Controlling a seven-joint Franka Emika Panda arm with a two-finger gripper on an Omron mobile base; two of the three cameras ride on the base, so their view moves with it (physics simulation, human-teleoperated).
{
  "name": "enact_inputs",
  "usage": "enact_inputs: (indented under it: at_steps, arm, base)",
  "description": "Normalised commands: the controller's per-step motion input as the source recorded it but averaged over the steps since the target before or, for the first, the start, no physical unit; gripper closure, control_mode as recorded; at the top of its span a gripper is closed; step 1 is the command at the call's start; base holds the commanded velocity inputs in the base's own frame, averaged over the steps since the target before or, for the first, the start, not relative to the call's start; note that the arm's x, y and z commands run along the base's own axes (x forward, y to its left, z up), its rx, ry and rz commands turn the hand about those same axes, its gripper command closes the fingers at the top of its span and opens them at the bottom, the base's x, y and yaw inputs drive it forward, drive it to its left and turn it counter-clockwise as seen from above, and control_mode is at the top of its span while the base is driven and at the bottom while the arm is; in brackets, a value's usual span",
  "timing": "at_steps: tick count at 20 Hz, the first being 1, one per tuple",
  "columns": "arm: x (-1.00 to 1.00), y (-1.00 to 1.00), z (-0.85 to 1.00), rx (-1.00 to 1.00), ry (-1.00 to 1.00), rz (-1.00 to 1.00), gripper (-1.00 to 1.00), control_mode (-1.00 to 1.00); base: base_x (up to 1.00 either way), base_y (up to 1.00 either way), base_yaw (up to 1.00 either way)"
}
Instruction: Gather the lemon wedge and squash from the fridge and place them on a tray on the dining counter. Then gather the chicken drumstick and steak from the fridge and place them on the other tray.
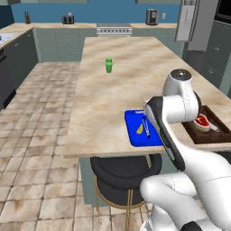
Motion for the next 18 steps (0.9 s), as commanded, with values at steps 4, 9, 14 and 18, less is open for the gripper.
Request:
enact_inputs:
  at_steps: [4, 9, 14, 18]
  arm:
    - [-1.0, 0.13, 0.49, 0.0, -0.03, 0.04, -1.0, -1.0]
    - [-1.0, 0.09, 0.32, 0.0, -0.04, 0.0, -1.0, -1.0]
    - [-1.0, 0.0, 0.08, 0.0, -0.08, 0.0, -1.0, -1.0]
    - [-0.96, 0.0, -0.19, -0.01, -0.04, 0.0, -1.0, -1.0]
  base:
    - [0.0, 0.0, 0.0]
    - [0.0, 0.0, 0.0]
    - [0.0, 0.0, 0.0]
    - [0.0, 0.0, 0.0]
